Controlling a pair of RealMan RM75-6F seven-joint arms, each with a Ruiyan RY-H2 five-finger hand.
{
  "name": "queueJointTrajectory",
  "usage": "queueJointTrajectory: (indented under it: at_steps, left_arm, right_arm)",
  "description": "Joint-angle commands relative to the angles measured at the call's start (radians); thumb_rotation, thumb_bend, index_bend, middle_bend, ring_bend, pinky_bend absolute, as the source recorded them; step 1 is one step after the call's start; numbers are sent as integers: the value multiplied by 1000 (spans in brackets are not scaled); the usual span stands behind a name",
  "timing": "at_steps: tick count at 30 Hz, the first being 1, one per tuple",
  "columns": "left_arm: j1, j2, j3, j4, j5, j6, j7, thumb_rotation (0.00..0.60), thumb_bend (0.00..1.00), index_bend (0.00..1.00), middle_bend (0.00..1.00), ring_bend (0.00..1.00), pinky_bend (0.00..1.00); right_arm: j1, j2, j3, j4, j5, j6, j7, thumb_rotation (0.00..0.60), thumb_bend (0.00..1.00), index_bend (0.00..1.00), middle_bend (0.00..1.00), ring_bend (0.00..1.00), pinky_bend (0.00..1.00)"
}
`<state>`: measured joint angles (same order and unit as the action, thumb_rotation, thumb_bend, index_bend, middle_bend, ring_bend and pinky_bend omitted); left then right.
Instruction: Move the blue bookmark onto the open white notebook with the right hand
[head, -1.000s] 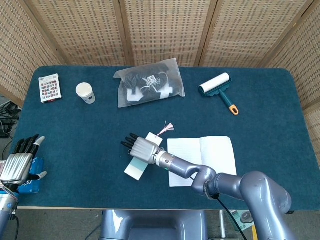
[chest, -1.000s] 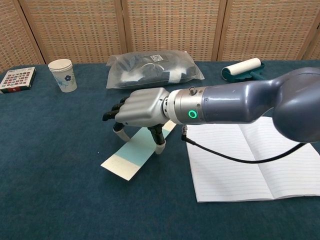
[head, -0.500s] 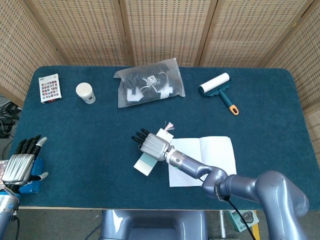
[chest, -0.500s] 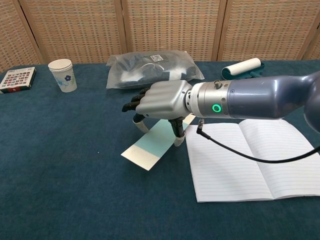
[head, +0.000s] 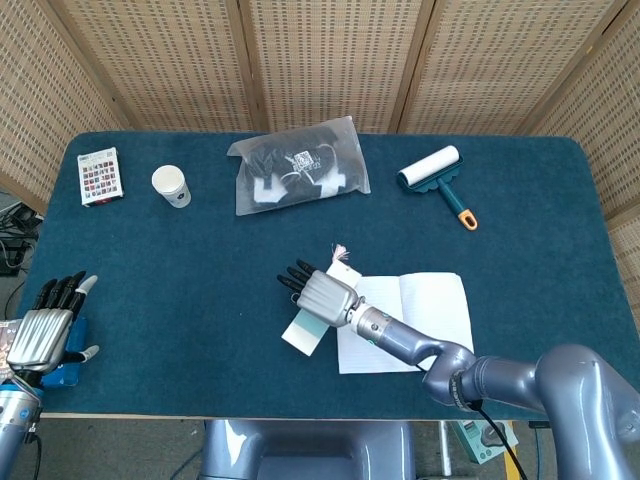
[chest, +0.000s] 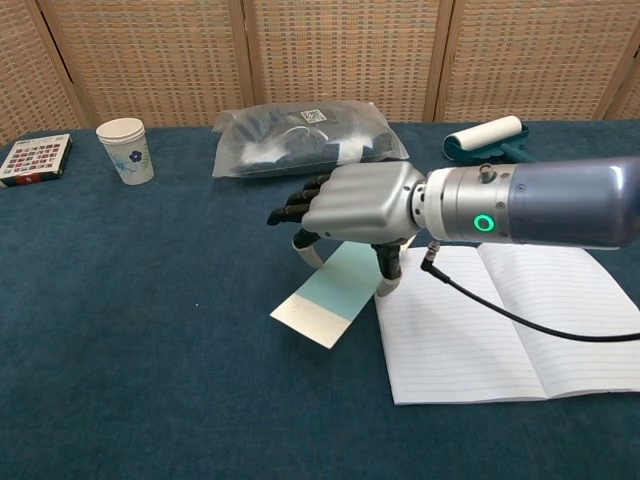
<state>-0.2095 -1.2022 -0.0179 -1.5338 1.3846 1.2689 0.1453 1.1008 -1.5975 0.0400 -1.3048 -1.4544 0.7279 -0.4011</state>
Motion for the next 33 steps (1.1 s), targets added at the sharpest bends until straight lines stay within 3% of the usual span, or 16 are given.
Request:
queueJointTrajectory:
  at_steps: [1,18,33]
  left_arm:
    - [1,-2,2,-4,5,6,8,600,46,0,0,0,0]
    - [8,-14,10,-28,18,29,77,600,46,0,0,0,0]
    - [8,-23,11,-31,14,28,102,600,47,0,0,0,0]
  right_arm:
    - [-27,24,-32,-11,-51,42,39,600,184,490,2,0,121]
    - [-76,102,-147,23,-291,187,186,600,183,490,9,0,116]
    - [-72,81,-210,132,-440,270,297,600,183,495,13,0,115]
